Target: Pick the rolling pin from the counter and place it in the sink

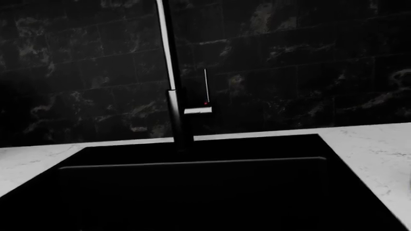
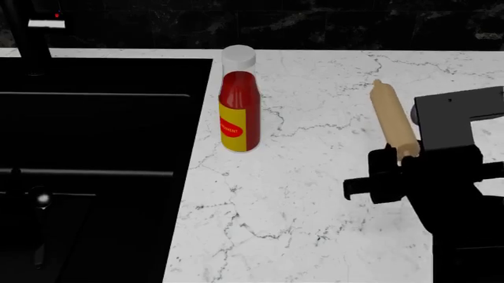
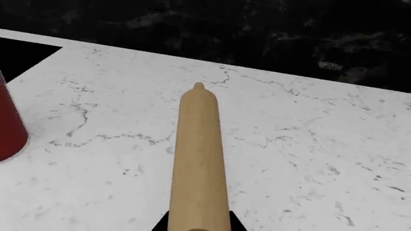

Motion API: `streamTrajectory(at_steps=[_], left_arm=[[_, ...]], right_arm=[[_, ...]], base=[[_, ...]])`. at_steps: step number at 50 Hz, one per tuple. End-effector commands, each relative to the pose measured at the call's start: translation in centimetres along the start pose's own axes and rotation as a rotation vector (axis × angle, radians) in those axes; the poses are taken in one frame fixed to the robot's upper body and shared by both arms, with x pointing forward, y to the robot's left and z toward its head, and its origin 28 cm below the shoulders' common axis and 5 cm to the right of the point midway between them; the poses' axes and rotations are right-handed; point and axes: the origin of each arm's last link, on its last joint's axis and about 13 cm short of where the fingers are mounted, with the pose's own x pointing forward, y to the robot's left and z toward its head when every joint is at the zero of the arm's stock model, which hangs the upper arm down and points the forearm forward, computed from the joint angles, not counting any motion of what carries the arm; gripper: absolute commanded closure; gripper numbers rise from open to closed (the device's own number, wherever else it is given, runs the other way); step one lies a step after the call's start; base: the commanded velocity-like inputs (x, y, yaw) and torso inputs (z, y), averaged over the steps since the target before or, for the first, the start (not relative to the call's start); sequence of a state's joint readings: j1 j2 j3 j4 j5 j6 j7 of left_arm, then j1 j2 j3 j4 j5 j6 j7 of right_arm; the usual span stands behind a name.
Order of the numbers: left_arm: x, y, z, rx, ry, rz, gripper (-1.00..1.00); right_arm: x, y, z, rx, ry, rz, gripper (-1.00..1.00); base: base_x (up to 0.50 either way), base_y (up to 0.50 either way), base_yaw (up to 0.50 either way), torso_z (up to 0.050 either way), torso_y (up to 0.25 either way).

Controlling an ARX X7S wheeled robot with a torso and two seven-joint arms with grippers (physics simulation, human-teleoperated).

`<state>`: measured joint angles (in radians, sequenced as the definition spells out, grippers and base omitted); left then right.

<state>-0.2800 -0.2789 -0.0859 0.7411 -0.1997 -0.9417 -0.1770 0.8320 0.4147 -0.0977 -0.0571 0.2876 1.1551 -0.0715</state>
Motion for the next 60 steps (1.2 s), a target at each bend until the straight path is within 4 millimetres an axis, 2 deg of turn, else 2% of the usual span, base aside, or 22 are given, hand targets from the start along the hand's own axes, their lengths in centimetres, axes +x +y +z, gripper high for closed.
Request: streamTrajectory(at_steps=[1,6,12,16,19,21,24,32,37,38,39,46,48,53,60], left_arm=[[0.1,-0.1,0.4,0.001,-0.009,-0.007,-1.00],[0.0,-0.1,0.3,0.007,-0.013,-0.012,-1.00],[-0.1,-0.4,1.0,0.079,-0.056,-0.064,-1.00],[-0.1,-0.6,2.2,0.200,-0.096,-0.119,-1.00],[0.4,-0.7,3.8,0.354,-0.184,-0.187,-1.00],[0.5,-0.7,4.5,0.370,-0.207,-0.204,-1.00],[1.0,-0.6,6.1,0.494,-0.275,-0.228,-1.00],[1.7,-0.3,8.3,0.846,-0.386,-0.253,-1.00],[2.3,0.0,8.8,1.034,-0.454,-0.237,-1.00],[2.4,-0.1,9.0,1.100,-0.529,-0.263,-1.00],[2.5,0.0,8.9,1.106,-0.485,-0.246,-1.00],[4.2,0.7,9.1,1.367,-0.613,-0.185,-1.00],[4.3,0.9,8.9,1.358,-0.622,-0.207,-1.00],[4.4,1.3,8.7,1.492,-0.683,-0.209,-1.00],[4.0,1.2,8.6,1.526,-0.729,-0.196,-1.00]], right_arm=[[-4.1,-0.1,5.5,-0.072,-0.190,-0.020,1.00],[-6.2,0.4,7.7,-0.129,-0.246,0.009,1.00],[-7.9,1.5,9.0,-0.175,-0.333,0.066,1.00],[-8.7,1.9,9.7,-0.189,-0.374,0.085,1.00],[-9.5,2.1,10.5,-0.199,-0.416,0.091,1.00],[-9.7,2.2,10.6,-0.204,-0.426,0.096,1.00],[-10.2,2.4,10.7,-0.204,-0.447,0.109,1.00],[-10.3,3.2,10.5,-0.204,-0.465,0.161,1.00],[-10.2,3.7,10.7,-0.206,-0.475,0.201,1.00],[-10.1,3.9,10.7,-0.208,-0.476,0.213,1.00],[-10.1,4.0,10.8,-0.210,-0.478,0.218,1.00],[-9.9,4.5,11.4,-0.219,-0.493,0.249,1.00],[-9.8,4.7,11.4,-0.226,-0.493,0.255,1.00],[-9.6,5.4,12.1,-0.248,-0.499,0.291,1.00],[-8.9,6.5,13.0,-0.268,-0.511,0.336,1.00]], base=[[0.00,0.00,0.00,0.000,0.000],[0.00,0.00,0.00,0.000,0.000],[0.00,0.00,0.00,0.000,0.000],[0.00,0.00,0.00,0.000,0.000],[0.00,0.00,0.00,0.000,0.000],[0.00,0.00,0.00,0.000,0.000],[0.00,0.00,0.00,0.000,0.000],[0.00,0.00,0.00,0.000,0.000],[0.00,0.00,0.00,0.000,0.000],[0.00,0.00,0.00,0.000,0.000],[0.00,0.00,0.00,0.000,0.000],[0.00,0.00,0.00,0.000,0.000],[0.00,0.00,0.00,0.000,0.000],[0.00,0.00,0.00,0.000,0.000],[0.00,0.00,0.00,0.000,0.000]])
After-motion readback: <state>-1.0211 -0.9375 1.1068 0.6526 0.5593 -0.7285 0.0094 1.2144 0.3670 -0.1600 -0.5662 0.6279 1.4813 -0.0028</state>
